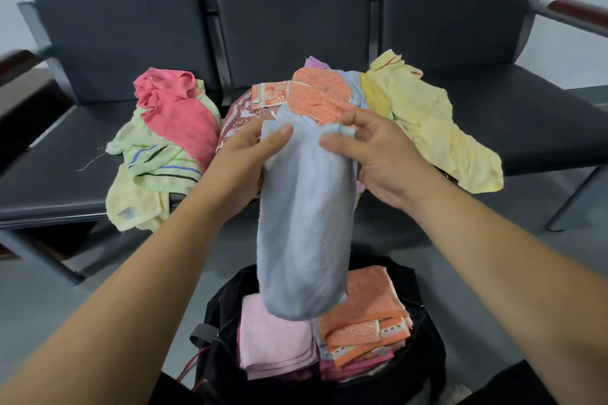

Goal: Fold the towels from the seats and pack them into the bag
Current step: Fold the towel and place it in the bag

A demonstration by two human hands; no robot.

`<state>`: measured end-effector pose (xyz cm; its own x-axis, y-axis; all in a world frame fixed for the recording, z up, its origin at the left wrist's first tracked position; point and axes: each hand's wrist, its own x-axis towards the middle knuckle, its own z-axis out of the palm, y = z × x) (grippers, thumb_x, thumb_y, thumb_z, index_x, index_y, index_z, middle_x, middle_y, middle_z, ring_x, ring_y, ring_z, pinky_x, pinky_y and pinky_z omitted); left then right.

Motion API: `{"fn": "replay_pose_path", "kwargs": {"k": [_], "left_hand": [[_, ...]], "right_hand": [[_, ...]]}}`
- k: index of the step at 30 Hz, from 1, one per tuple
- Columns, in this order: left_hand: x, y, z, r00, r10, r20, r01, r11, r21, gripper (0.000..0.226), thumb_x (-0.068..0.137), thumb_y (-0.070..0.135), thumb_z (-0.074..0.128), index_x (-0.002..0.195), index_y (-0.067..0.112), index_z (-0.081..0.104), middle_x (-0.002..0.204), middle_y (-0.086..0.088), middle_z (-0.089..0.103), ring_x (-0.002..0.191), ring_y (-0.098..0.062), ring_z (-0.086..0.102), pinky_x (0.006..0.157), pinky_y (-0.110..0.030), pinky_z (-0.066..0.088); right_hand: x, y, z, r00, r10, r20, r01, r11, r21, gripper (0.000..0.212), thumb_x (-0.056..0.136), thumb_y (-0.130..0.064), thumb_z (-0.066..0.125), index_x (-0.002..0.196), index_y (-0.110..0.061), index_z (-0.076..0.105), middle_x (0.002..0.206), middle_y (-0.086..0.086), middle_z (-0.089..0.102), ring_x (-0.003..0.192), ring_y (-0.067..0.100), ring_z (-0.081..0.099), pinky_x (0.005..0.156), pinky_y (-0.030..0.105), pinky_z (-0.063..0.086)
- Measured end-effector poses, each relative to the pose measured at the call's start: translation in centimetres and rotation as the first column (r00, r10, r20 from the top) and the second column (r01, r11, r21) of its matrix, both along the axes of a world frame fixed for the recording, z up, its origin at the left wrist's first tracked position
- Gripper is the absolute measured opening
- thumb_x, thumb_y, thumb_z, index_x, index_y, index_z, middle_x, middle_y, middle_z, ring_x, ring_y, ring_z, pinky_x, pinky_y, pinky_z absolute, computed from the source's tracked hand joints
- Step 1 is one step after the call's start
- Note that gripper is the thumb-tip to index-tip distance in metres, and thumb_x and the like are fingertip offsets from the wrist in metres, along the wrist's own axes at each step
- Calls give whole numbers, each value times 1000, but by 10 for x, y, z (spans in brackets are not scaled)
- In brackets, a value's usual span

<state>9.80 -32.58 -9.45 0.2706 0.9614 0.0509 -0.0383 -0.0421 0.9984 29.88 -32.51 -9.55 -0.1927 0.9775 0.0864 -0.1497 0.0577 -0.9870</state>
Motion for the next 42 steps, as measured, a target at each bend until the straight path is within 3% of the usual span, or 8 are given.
{"fn": "replay_pose_path", "kwargs": {"k": [5, 11, 14, 18, 27, 31, 37, 42], "left_hand": [[-8, -4, -16, 883, -351, -312, 276, 926, -259, 42, 77, 14, 81, 117, 11, 69, 121, -4, 72, 110, -16, 70, 95, -32, 55], [12, -7, -19, 949, -175, 262, 248, 929, -276, 57, 82, 15, 71, 135, 5, 56, 129, -13, 67, 119, -29, 65, 90, -38, 57], [17, -5, -17, 920, -74, 385, 185, 948, -261, 57, 85, 25, 73, 136, 5, 56, 135, -14, 64, 125, -30, 61, 98, -44, 53], [11, 3, -15, 922, 52, 384, 82, 942, -326, 54, 89, 20, 68, 138, 3, 54, 131, -16, 66, 120, -31, 64, 94, -44, 56], [-17, 13, -19, 979, -86, -184, 57, 985, -160, 25, 88, 19, 65, 111, 11, 71, 110, -4, 76, 104, -21, 72, 87, -31, 58], [-10, 13, -23, 998, 8, -65, -22, 975, -222, 32, 91, 30, 63, 114, 8, 70, 110, -8, 75, 100, -23, 72, 86, -36, 58], [-6, 12, -15, 964, 31, 263, 67, 932, -355, 37, 90, 37, 61, 116, 12, 69, 108, -5, 75, 97, -20, 72, 77, -34, 60], [-11, 16, -20, 986, -23, 167, 66, 965, -253, 28, 87, 10, 61, 113, 4, 67, 108, -10, 75, 100, -23, 72, 76, -30, 59]], "right_hand": [[12, 12, 11, 922, -93, -375, 33, 986, -162, 7, 92, -1, 68, 98, -5, 67, 110, 15, 73, 109, 27, 70, 101, 43, 55], [35, 17, 3, 884, 11, -467, -163, 944, -287, 48, 101, -34, 60, 142, -8, 56, 138, 12, 64, 127, 29, 62, 111, 46, 46], [37, 5, -9, 859, 273, -432, -414, 868, -274, 65, 91, -54, 52, 142, -14, 55, 143, 11, 59, 133, 30, 56, 114, 48, 42], [32, 3, -16, 927, 312, -208, -369, 859, -356, 48, 87, -14, 63, 134, -5, 60, 133, 14, 67, 124, 28, 64, 101, 40, 54], [39, 8, -6, 991, 95, -93, -122, 928, -353, 32, 97, -13, 64, 128, -5, 64, 121, 14, 73, 112, 28, 71, 98, 40, 56], [39, 8, -4, 996, 56, -69, -79, 908, -410, 38, 93, -10, 67, 130, 1, 63, 119, 18, 72, 110, 31, 71, 91, 41, 59], [47, 16, -2, 911, 0, -412, -181, 897, -402, 45, 95, -10, 62, 140, -8, 59, 135, 13, 66, 124, 27, 64, 103, 41, 53], [50, 18, -9, 972, -3, -234, -101, 896, -432, 35, 97, -5, 60, 132, -4, 62, 127, 13, 70, 117, 27, 68, 97, 41, 57]]}}
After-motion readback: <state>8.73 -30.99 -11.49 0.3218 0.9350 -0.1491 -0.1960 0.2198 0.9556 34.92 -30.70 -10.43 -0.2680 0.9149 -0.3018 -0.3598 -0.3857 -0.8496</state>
